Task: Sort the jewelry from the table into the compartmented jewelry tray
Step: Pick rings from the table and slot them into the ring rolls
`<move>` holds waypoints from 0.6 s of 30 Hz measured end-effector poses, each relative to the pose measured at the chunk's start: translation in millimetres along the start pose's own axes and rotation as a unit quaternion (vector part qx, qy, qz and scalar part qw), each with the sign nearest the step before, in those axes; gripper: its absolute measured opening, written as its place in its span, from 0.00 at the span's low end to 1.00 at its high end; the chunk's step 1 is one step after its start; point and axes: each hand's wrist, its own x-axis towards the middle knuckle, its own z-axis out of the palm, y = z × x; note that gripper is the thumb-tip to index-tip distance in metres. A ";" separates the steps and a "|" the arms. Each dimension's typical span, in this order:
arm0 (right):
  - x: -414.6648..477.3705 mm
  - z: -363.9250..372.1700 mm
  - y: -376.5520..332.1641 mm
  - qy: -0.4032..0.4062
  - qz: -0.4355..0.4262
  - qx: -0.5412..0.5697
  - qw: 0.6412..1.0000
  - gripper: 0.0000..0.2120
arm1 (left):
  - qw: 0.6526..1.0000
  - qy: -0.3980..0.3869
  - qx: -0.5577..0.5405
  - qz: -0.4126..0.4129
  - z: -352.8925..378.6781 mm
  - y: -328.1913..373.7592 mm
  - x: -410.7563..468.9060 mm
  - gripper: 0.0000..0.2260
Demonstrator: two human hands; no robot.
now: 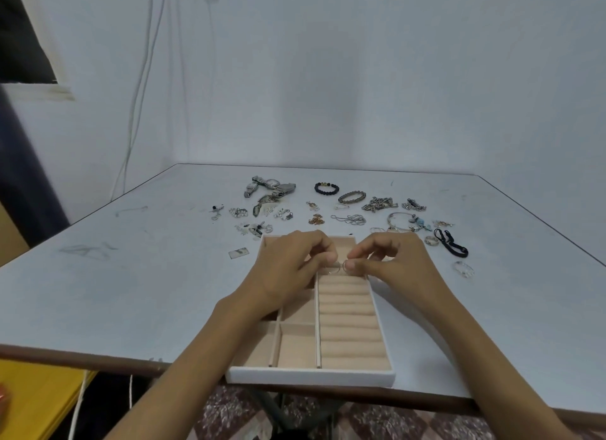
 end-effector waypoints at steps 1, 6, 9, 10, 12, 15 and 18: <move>0.0 -0.3 -0.1 0.000 -0.001 -0.009 1.000 0.07 | 1.000 0.000 0.008 0.006 -0.4 0.4 0.1 0.05; 1.2 1.3 4.6 0.007 -0.003 -0.040 0.999 0.07 | 0.998 -0.012 0.051 0.026 0.5 -2.1 2.0 0.04; 1.1 0.4 5.8 0.014 -0.021 -0.063 0.998 0.08 | 0.998 -0.017 0.058 0.030 0.2 -4.7 3.3 0.04; 1.1 0.6 6.1 0.016 -0.025 -0.073 0.997 0.08 | 0.998 -0.017 0.057 0.031 0.3 -5.7 3.4 0.04; 0.8 1.5 7.1 0.018 -0.029 -0.084 0.996 0.08 | 0.998 -0.016 0.056 0.032 0.3 -6.7 3.1 0.04; 0.7 2.0 7.8 0.018 -0.028 -0.081 0.996 0.08 | 0.998 -0.011 0.052 0.032 -0.6 -6.8 2.4 0.04; 1.1 1.5 8.8 0.017 -0.024 -0.079 0.996 0.08 | 0.998 -0.008 0.048 0.034 -0.4 -6.6 1.8 0.04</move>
